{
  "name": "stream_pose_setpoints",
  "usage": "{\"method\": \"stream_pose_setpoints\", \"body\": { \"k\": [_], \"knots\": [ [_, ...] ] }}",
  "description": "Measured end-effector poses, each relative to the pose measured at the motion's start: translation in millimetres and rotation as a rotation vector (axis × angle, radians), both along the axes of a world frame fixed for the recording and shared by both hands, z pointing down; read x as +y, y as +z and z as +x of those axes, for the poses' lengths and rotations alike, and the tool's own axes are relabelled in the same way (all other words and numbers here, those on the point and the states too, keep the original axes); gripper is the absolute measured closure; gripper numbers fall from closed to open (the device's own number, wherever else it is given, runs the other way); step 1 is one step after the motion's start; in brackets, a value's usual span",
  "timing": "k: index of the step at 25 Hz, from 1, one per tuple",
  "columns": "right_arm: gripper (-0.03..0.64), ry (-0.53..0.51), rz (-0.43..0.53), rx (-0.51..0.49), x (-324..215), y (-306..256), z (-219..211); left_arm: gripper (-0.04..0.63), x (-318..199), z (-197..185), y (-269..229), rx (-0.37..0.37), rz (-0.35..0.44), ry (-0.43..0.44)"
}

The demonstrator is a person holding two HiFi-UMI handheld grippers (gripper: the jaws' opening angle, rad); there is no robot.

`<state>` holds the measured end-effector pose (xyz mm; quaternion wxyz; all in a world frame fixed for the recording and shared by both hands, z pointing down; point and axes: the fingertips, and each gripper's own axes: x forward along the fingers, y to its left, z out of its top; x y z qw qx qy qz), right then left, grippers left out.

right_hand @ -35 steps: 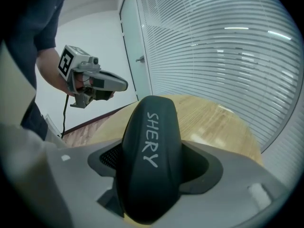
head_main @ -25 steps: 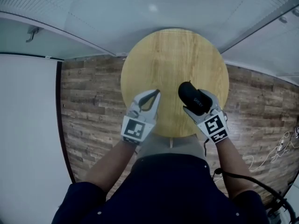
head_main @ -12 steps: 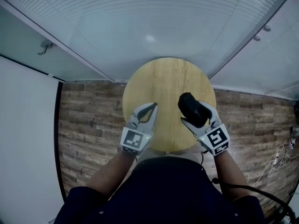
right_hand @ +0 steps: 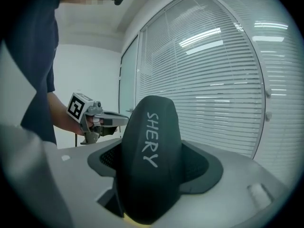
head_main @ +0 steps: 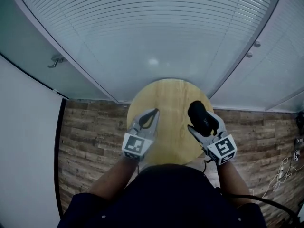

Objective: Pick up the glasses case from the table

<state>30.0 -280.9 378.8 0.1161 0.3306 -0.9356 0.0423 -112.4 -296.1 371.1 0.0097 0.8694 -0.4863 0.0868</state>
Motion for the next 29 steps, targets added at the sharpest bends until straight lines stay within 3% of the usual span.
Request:
{"method": "stream_pose_setpoints", "body": {
  "k": [14,29],
  "knots": [
    [0.256,0.059,0.062,-0.048,-3,-25,13,0.592,1,1,-31,0.005,0.072,0.02],
    [0.256,0.056,0.062,-0.055,-1,-27,10,0.592,3,-5,-27,0.01,0.057,0.019]
  ]
}}
